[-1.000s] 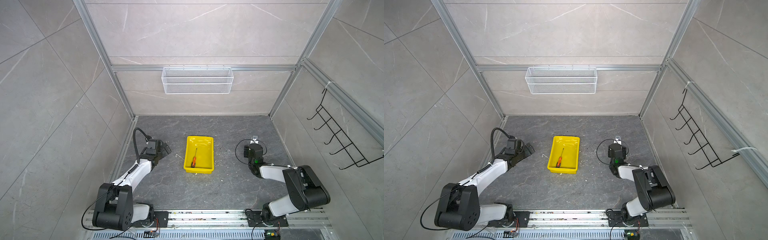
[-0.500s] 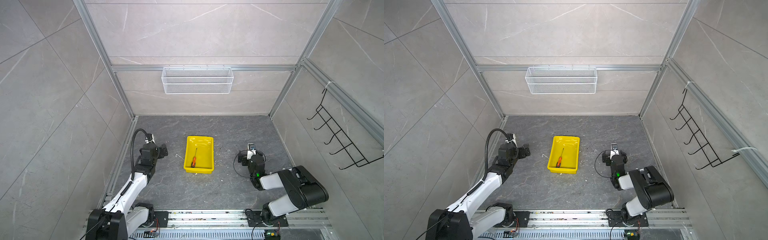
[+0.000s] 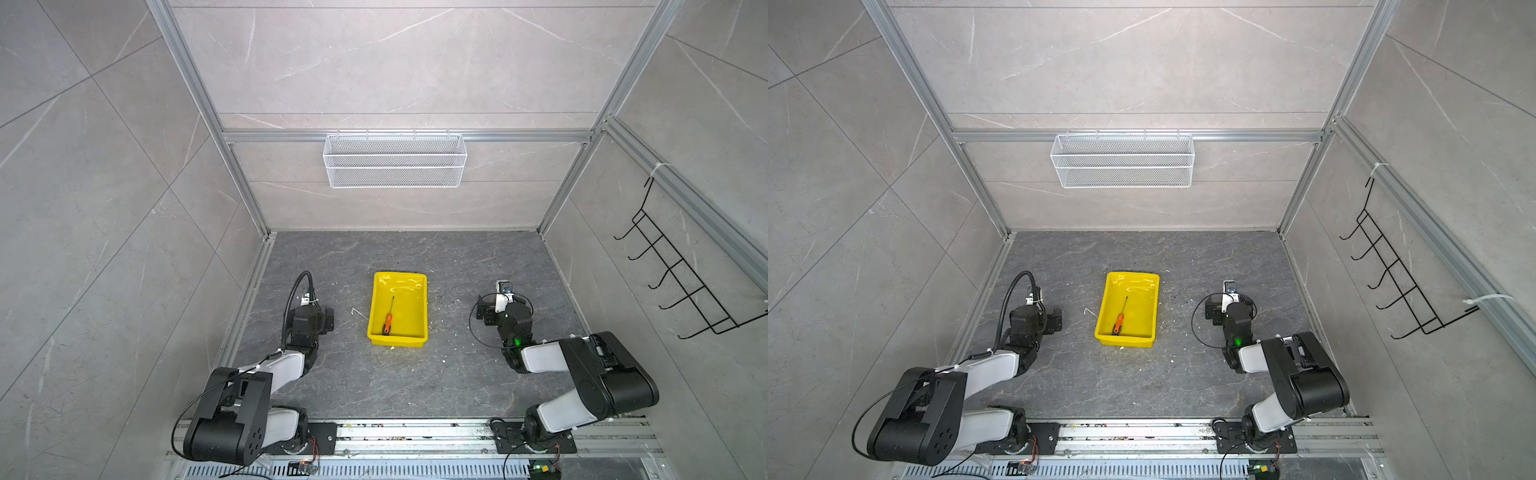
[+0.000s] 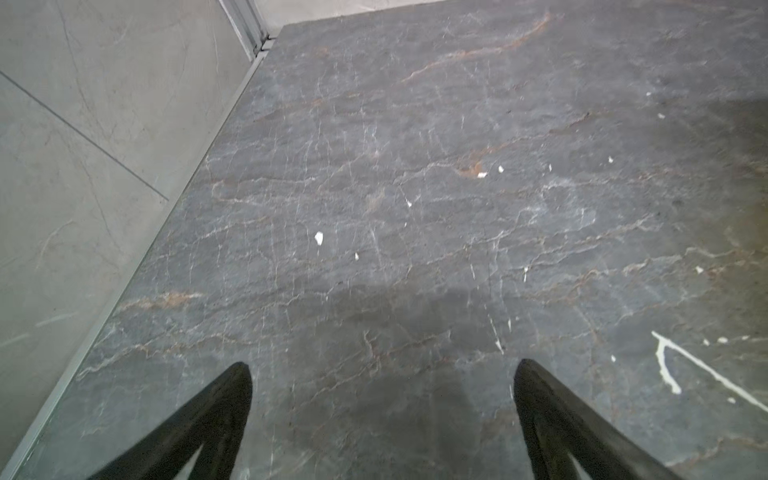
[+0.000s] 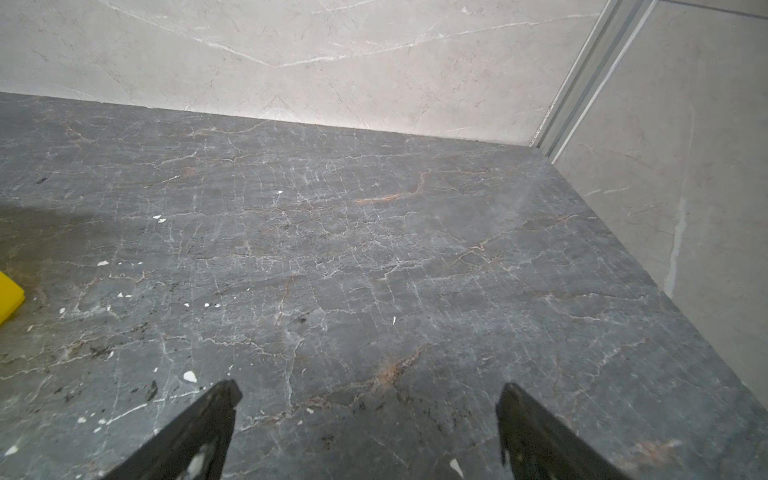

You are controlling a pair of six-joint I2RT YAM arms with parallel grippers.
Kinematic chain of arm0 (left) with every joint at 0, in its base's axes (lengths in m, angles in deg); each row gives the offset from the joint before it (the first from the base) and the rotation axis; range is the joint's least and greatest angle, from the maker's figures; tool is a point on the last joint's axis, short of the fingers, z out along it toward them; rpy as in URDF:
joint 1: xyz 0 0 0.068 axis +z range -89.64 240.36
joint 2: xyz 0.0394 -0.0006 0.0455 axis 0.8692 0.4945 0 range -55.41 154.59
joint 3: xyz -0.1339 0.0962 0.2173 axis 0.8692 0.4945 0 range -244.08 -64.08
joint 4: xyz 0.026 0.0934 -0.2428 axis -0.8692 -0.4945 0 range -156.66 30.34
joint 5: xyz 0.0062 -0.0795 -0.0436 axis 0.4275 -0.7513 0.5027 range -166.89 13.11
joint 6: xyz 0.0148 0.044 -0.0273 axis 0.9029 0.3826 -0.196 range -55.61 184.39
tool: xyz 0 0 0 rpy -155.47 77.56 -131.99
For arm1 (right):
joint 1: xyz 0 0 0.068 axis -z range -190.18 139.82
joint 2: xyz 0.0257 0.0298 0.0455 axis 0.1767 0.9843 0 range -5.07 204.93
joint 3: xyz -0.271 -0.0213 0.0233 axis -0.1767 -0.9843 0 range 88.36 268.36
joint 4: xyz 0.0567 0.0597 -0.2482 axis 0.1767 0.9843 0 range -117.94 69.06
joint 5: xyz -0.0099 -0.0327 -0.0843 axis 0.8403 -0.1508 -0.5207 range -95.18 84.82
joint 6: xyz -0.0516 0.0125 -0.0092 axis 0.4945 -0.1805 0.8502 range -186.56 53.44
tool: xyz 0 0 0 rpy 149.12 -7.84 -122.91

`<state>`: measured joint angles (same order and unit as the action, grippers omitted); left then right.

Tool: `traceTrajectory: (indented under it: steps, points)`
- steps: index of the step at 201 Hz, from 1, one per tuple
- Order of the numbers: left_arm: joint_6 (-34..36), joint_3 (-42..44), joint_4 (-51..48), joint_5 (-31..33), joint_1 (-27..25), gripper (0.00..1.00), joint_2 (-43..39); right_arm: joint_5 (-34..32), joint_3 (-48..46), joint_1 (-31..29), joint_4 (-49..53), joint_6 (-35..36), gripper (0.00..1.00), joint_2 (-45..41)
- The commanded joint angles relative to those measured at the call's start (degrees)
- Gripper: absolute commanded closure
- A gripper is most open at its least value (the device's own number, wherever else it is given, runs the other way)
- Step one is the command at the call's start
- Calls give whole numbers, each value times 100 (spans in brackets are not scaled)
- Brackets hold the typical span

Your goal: Put the screwdriver in the bin

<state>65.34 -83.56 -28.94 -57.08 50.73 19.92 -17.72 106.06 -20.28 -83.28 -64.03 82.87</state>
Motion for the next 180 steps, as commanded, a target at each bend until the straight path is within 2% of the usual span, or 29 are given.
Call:
traceTrajectory:
  steps: [1, 21, 33, 42, 56, 70, 76, 83, 87, 99, 121, 134, 180]
  points:
    - [251, -350, 488, -74, 22, 0, 204, 198, 188, 95, 292, -146, 1, -93]
    - [445, -563, 591, 193, 44, 0, 574, 214, 191, 106, 295, -142, 1, -93]
    - [530, -506, 1129, 311, 113, 0, 891, 216, 198, 104, 298, -144, 1, -93]
    - [336, -568, 1055, 527, 156, 0, 904, 223, 193, 113, 299, -144, 1, -93]
    - [103, -487, 1069, 174, 445, 0, 858, 221, 196, 112, 300, -142, 1, -93]
    - [-334, -189, 1491, -259, 897, 0, 828, 225, 199, 114, 301, -140, 1, -94]
    - [-495, 15, 1764, -549, 1100, 0, 895, 223, 199, 119, 298, -142, 1, -93]
    - [-453, 286, 2764, -618, 1208, 0, 1174, 224, 199, 116, 298, -144, 1, -93]
    - [-413, 352, 2993, -702, 1215, 0, 1207, 221, 199, 114, 299, -146, 1, -93]
    - [-410, 223, 2217, -939, 1218, 0, 943, 219, 199, 114, 303, -146, 1, -98]
    - [-249, -28, 1903, -839, 1062, 0, 1041, 234, 208, 113, 306, -144, 1, -93]
    - [-136, -53, 1949, -1037, 1050, 0, 1093, 234, 208, 114, 312, -144, 1, -92]
    - [-147, -62, 1888, -1049, 1055, 0, 1072, 365, 267, 162, 427, -157, 1, -78]
